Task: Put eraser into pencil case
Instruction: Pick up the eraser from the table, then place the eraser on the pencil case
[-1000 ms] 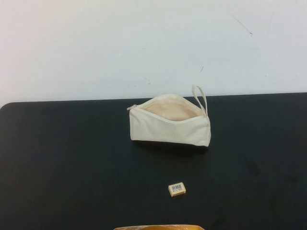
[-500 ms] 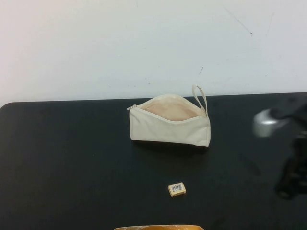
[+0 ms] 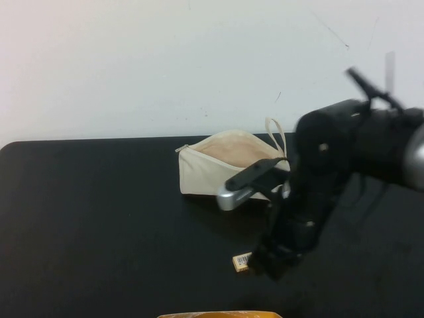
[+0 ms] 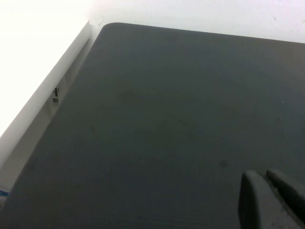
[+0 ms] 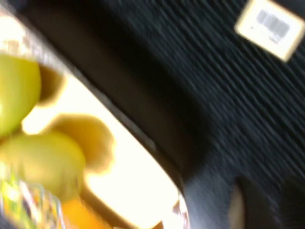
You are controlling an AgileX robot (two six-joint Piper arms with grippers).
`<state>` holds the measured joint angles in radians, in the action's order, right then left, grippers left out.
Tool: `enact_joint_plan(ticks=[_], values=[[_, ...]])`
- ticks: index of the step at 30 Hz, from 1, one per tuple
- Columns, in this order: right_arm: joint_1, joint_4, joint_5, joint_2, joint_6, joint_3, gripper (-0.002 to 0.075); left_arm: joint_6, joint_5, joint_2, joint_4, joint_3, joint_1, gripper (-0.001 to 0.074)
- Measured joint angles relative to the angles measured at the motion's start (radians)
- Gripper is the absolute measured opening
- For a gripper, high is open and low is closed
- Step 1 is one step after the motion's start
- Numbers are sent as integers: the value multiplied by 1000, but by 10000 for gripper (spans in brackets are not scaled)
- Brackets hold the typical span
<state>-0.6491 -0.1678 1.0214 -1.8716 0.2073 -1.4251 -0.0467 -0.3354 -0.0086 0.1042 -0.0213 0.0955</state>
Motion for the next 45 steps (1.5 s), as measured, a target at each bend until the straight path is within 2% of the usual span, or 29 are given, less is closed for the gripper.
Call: enact_joint_plan(ticks=[6,10,16,21,23,28,29,34,38,45], values=[[-11,-5,-102,-122,-97,-67,454,0,0,0,0,0,0,-1],[-24,9,-171,-166,-137,-94,522,0,0,0,0,0,0,-1],[-51,96,-189,-252,-220,-152,532,0,0,0,0,0,0,-1],[-52,107,-189,-301,-258,-187,507,0,0,0,0,0,0,-1],[-52,108,-184,-308,-260,-198,477,0,0,0,0,0,0,-1],[-52,114,-170,-313,-261,-207,323,0,0,0,0,0,0,-1],[-52,114,-168,-313,-261,-207,316,0,0,0,0,0,0,-1],[-52,105,-147,-285,-225,-207,316,0,0,0,0,0,0,-1],[-54,101,-140,-171,-169,-203,316,0,0,0,0,0,0,-1],[-40,248,-227,17,-159,-203,316,0,0,0,0,0,0,-1]])
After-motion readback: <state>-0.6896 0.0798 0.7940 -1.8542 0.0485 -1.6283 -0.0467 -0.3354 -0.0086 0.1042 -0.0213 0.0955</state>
